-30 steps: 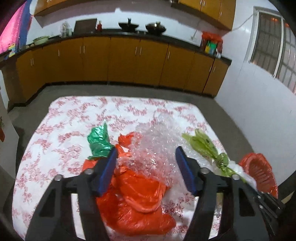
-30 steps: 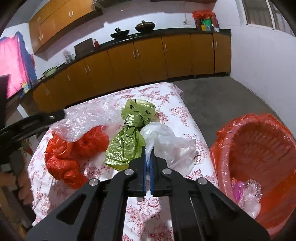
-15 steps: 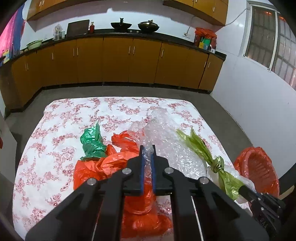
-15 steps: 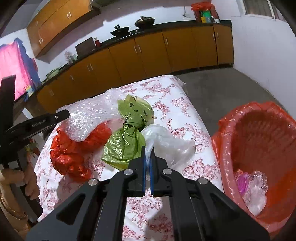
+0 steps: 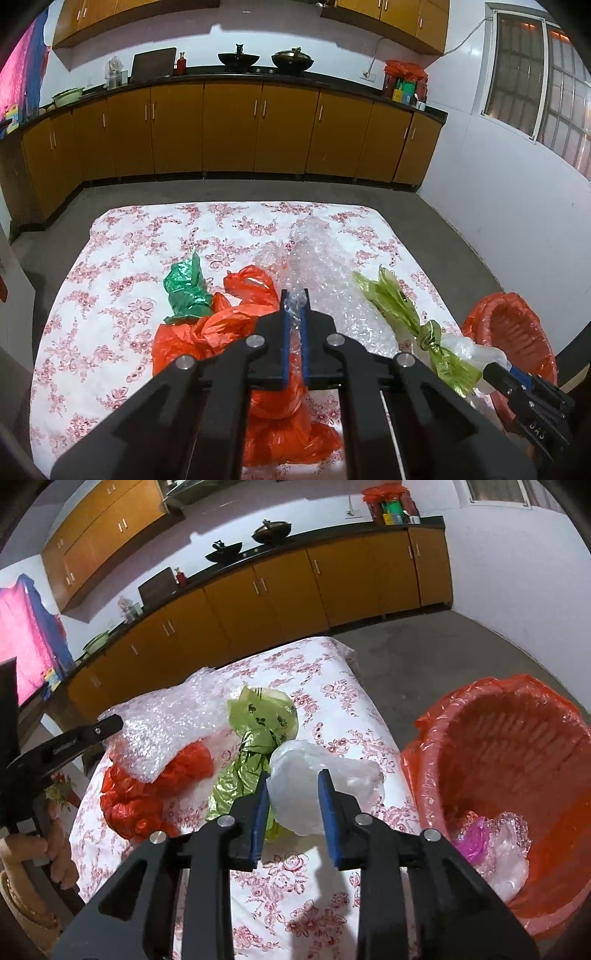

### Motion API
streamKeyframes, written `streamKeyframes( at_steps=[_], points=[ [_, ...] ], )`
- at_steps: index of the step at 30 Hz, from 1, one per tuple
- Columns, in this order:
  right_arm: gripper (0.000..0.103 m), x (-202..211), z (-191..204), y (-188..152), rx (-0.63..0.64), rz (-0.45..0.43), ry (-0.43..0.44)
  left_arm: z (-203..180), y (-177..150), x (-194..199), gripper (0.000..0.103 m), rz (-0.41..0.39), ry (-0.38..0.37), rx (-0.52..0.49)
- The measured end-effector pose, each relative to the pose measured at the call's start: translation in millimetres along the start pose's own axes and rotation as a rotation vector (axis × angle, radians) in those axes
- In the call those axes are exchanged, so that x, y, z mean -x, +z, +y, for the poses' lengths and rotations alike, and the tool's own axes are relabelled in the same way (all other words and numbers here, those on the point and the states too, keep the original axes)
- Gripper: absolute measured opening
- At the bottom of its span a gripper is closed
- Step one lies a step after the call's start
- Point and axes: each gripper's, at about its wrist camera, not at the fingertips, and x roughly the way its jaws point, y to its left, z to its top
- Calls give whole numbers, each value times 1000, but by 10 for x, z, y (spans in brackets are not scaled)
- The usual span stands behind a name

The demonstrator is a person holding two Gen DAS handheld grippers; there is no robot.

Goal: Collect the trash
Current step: 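Carry the bubble wrap and white bag over the red basket and open both grippers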

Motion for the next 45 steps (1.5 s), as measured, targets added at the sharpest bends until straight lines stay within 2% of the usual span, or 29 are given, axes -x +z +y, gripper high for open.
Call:
streamKeyframes(
  at_steps=[1,2,3,13,25,34,45],
  points=[
    [22,-17,22,9,7,3,-4,-8,3,7,6,-1,0,-1],
    [5,-34,41,14,18,8,1,-14,4,15,6,-2,3,-3],
    [3,-41,48,16,24,13,2,-16,1,29,6,-3,2,-3],
    [3,290,34,106,21,-105,20,-67,43,312,5,-63,-32,-22],
    [3,623,-73,108,-1,-164,10,-305,83,784,4,-130,-97,-54],
    [3,958,-307,116,-23,-219,-30,-673,100,1080,4,-169,-174,-94],
    [3,1357,-815,32,-78,-266,-137,-1386,-18,1250,4,-166,-323,-172]
  ],
)
